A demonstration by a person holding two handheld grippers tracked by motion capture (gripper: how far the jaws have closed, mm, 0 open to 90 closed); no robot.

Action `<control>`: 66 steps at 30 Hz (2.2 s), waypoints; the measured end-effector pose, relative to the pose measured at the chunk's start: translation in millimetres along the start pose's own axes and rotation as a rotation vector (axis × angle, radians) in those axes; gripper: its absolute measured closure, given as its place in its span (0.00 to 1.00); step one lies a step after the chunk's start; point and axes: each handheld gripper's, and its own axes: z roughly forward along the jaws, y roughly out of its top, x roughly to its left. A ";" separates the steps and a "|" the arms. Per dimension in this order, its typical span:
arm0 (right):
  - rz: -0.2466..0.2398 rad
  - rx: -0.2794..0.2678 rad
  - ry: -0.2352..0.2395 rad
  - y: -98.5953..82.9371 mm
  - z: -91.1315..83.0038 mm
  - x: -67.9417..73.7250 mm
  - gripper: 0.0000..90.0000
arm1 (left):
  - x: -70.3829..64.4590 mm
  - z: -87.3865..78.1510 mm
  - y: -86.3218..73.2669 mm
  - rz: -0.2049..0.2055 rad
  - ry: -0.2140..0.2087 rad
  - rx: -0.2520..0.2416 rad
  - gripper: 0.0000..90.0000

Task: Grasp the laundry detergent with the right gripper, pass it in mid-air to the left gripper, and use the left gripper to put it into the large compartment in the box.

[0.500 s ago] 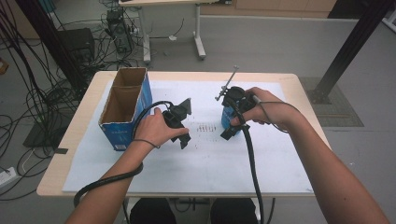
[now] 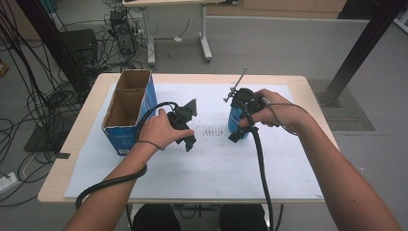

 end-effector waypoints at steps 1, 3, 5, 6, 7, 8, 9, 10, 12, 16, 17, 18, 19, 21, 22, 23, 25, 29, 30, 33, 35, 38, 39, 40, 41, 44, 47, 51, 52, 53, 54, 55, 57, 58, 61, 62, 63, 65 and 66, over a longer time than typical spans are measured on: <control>-0.002 0.000 -0.001 0.2 -0.2 -0.1 0.09 | 0.1 -0.1 0.9 0.005 0.003 0.006 0.07; 0.001 -0.003 -0.001 -0.3 -0.9 -0.3 0.09 | 0.7 0.0 0.3 -0.001 0.001 0.002 0.07; 0.001 -0.003 -0.001 -0.7 -0.8 -0.3 0.09 | 0.5 -0.1 0.2 0.000 0.002 0.002 0.07; 0.000 -0.002 -0.003 -1.0 -0.5 -0.5 0.09 | 0.3 -0.3 0.2 0.000 0.004 0.002 0.07; 0.003 -0.002 -0.001 -1.6 -0.2 -1.2 0.09 | 0.5 -0.3 0.1 0.000 0.003 0.003 0.07; 0.005 -0.004 0.001 -2.3 0.1 -1.4 0.09 | 1.0 -0.5 -0.3 -0.002 0.000 0.002 0.07; 0.010 -0.008 0.002 -4.1 0.3 -2.1 0.09 | 0.6 -0.5 -1.5 -0.010 0.002 -0.002 0.07; 0.010 -0.008 0.002 -4.1 0.3 -2.1 0.09 | 0.6 -0.5 -1.5 -0.010 0.002 -0.002 0.07; 0.012 -0.007 0.002 -5.2 0.4 -2.3 0.09 | 0.5 -0.4 -2.1 -0.010 0.002 -0.004 0.07; 0.020 -0.004 -0.002 -7.5 -0.3 -2.1 0.09 | -0.4 0.3 -2.2 -0.004 0.006 0.001 0.07; 0.022 -0.003 -0.003 -7.9 -0.5 -2.1 0.09 | -0.7 0.7 -2.3 -0.009 0.007 0.002 0.07; 0.024 -0.005 -0.004 -8.8 -0.4 -2.5 0.10 | -1.0 0.7 -2.5 -0.008 0.010 0.001 0.07; 0.027 -0.004 -0.005 -9.1 -0.4 -2.4 0.10 | -0.9 0.5 -2.4 -0.005 0.010 0.003 0.07; 0.038 -0.010 -0.007 -12.3 -0.6 -2.5 0.10 | -1.0 0.4 -3.6 -0.011 0.008 -0.001 0.07; 0.038 -0.010 -0.007 -12.3 -0.6 -2.5 0.10 | -1.2 0.4 -3.8 -0.010 0.009 -0.001 0.07; 0.048 -0.012 -0.009 -14.6 -0.9 -2.5 0.10 | -1.3 0.0 -3.9 -0.007 0.010 0.001 0.07; 0.052 -0.013 -0.011 -15.7 -0.8 -2.7 0.10 | -1.1 -0.5 -3.8 -0.006 0.009 0.002 0.07; 0.070 -0.007 -0.021 -19.3 -1.2 -2.5 0.10 | -1.5 -0.8 -3.7 -0.004 0.010 0.002 0.07; 0.070 -0.007 -0.021 -19.3 -1.2 -2.5 0.10 | -1.7 -1.0 -3.8 -0.003 0.012 0.002 0.07; 0.079 -0.002 -0.029 -21.5 -2.6 -2.3 0.10 | -2.7 -0.6 -4.4 -0.005 0.011 -0.002 0.07; 0.095 0.001 -0.038 -23.6 -3.5 -2.1 0.09 | -2.9 -0.8 -3.6 0.001 0.013 0.004 0.07; 0.108 0.002 -0.049 -25.6 -3.9 -1.4 0.09 | -3.0 -0.2 -3.3 0.000 0.010 0.006 0.07; 0.116 0.001 -0.050 -28.1 -4.2 -2.1 0.09 | -3.3 0.0 -3.4 -0.001 0.009 0.005 0.07; 0.116 0.001 -0.050 -28.1 -4.2 -2.1 0.09 | -3.7 0.3 -3.4 0.001 0.011 0.005 0.07; 0.123 -0.001 -0.054 -30.5 -4.3 -2.7 0.09 | -3.7 0.4 -3.3 0.000 0.009 0.006 0.07; 0.132 -0.001 -0.056 -32.4 -4.2 -3.4 0.09 | -3.7 1.4 -2.8 0.002 0.008 0.009 0.07; 0.156 0.009 -0.067 -34.8 -3.4 -4.0 0.09 | -3.0 1.5 -3.1 0.002 0.004 0.008 0.07; 0.171 0.010 -0.071 -37.7 -2.7 -4.6 0.08 | -2.2 1.6 -2.5 0.005 0.003 0.012 0.07; 0.177 0.011 -0.074 -38.4 -2.4 -4.7 0.08 | -1.1 1.0 -2.5 0.004 0.000 0.011 0.07; 0.180 0.010 -0.076 -39.7 -2.4 -4.9 0.08 | -1.0 0.6 -2.4 0.004 0.001 0.012 0.07; 0.182 0.010 -0.080 -40.2 -2.6 -4.8 0.08 | -1.2 0.0 -2.5 0.002 0.002 0.010 0.07; 0.196 0.006 -0.082 -41.6 -2.8 -4.7 0.08 | -0.6 -0.7 -2.4 0.003 -0.001 0.011 0.07; 0.205 0.008 -0.086 -42.8 -3.5 -4.9 0.08 | -1.2 -1.7 -2.1 0.005 0.004 0.010 0.07; 0.213 0.008 -0.087 -43.2 -3.8 -4.9 0.08 | -1.0 -2.6 -2.1 0.003 0.004 0.009 0.07; 0.245 0.008 -0.103 -45.0 -4.7 -3.4 0.08 | -1.0 -4.1 -2.5 0.004 0.005 0.007 0.07; 0.254 0.009 -0.107 -45.5 -4.9 -3.3 0.08 | -1.4 -4.5 -2.2 0.005 0.008 0.008 0.07; 0.262 0.013 -0.109 -45.8 -5.1 -3.7 0.08 | -1.4 -4.6 -2.5 0.003 0.006 0.006 0.07; 0.287 0.010 -0.113 -47.6 -4.9 -3.6 0.08 | -1.6 -5.2 -2.5 0.005 0.008 0.006 0.07; 0.291 0.010 -0.117 -48.3 -4.8 -3.7 0.08 | -1.6 -5.3 -2.8 0.003 0.006 0.004 0.07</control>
